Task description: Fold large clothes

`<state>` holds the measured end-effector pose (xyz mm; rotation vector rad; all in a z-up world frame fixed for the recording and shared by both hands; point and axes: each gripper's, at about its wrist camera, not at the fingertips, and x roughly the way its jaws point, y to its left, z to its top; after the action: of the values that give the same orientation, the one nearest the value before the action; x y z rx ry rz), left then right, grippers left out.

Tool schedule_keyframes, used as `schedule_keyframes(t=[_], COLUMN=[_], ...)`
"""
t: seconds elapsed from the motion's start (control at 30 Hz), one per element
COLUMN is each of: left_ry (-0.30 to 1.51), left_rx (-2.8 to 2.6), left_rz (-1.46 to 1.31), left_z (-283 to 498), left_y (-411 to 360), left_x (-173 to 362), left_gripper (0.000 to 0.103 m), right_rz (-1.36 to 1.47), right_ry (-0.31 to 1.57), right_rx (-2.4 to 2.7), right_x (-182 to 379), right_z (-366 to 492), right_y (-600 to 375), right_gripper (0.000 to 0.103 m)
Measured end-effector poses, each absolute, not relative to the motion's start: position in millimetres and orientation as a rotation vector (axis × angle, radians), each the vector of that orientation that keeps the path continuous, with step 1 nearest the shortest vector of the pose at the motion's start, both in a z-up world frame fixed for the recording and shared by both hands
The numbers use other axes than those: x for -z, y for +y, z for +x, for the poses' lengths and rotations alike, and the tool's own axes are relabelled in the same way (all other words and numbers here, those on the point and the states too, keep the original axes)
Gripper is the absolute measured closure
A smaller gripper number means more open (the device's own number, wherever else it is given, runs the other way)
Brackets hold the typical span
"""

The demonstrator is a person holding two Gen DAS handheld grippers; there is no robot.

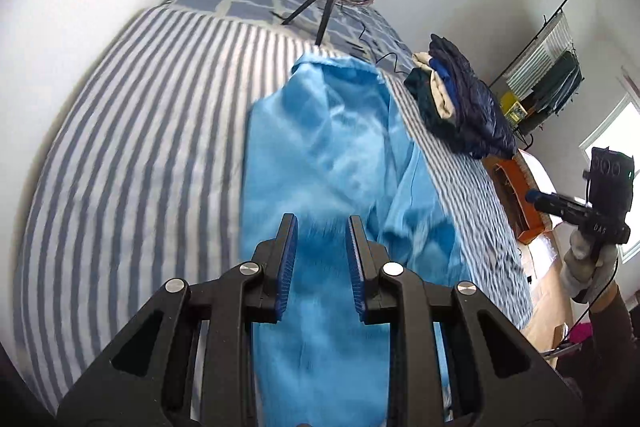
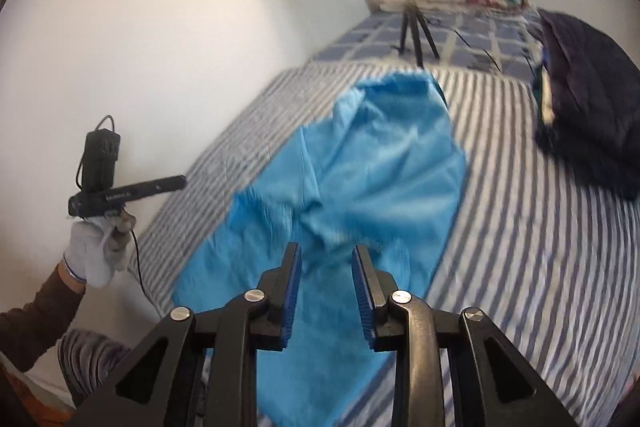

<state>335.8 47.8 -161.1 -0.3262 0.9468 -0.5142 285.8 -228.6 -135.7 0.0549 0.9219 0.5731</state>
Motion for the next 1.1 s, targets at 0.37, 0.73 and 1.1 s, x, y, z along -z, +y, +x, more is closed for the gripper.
schedule_keyframes(t=[0.37,0.73,1.1], left_ry=[0.965,1.007,0.99], left_rx=[0.543,0.544,0.545], left_rz=[-0.376,-0.338,-0.352], left_z=[456.0,485.5,483.3], left_y=[-2.9,-19.7,-17.1], left_x=[213.6,287.3,283.8], left_gripper=[0.08,0.08,0.08], right_rz=[0.141,0.253,0.478], right_ry=[0.93,1.116,1.039], right_rx=[-0.569,-0.506,-0.358], right_x=[149.6,281.9,289.3], right_z=[451.0,573.1,616.8], right_y=[-169.0,-136.8,-159.5], right_gripper=[0.071,0.083,0.08])
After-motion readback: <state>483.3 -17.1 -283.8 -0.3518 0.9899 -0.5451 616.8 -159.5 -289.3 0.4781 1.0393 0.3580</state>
